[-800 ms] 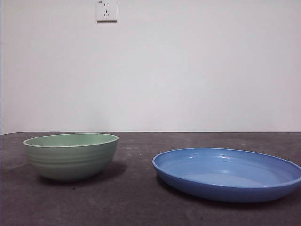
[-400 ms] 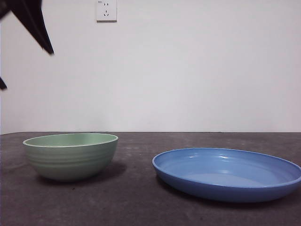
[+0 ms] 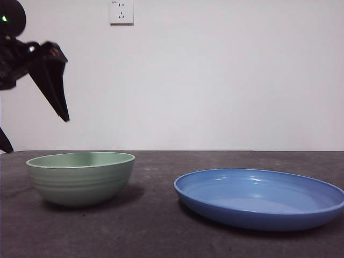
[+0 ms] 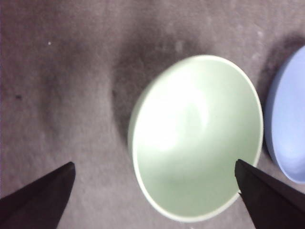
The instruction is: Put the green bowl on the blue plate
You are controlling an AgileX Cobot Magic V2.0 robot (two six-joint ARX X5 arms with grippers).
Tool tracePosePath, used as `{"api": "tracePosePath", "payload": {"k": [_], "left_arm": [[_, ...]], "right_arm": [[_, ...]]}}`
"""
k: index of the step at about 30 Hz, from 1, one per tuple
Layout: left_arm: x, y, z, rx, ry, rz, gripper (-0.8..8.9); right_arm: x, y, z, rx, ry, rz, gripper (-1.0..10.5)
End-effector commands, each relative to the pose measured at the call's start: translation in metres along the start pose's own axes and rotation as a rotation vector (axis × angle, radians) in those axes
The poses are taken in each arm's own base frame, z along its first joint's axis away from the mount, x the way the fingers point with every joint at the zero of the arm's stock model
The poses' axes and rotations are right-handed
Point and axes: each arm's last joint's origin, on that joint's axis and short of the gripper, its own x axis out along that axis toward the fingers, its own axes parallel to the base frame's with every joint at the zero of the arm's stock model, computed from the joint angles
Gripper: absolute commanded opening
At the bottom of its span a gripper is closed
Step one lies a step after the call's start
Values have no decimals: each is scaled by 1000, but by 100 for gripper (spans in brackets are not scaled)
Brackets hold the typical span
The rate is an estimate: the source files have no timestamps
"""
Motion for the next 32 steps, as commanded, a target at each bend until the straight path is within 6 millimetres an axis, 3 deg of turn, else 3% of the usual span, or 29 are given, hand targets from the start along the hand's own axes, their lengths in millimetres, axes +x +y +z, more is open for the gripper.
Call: {"api": "tracePosePath", "payload": {"k": [1,8,17,25,32], "left_arm": [[9,2,8,16,5,1,553],[29,11,15,-21,30,4,542],[38,11,15,-24,61,5,373],[44,3,13,6,77,28,118],[45,3,12,14,80,55,38]], "right_arm": [[-2,3,4,-23,-12,5,523],[-2,3,4,-23,-12,5,523],[-2,3,4,-24,-12,5,523],[-2,3,4,-23,-12,5,523],[-2,3,4,-22,-11,5,523]]}}
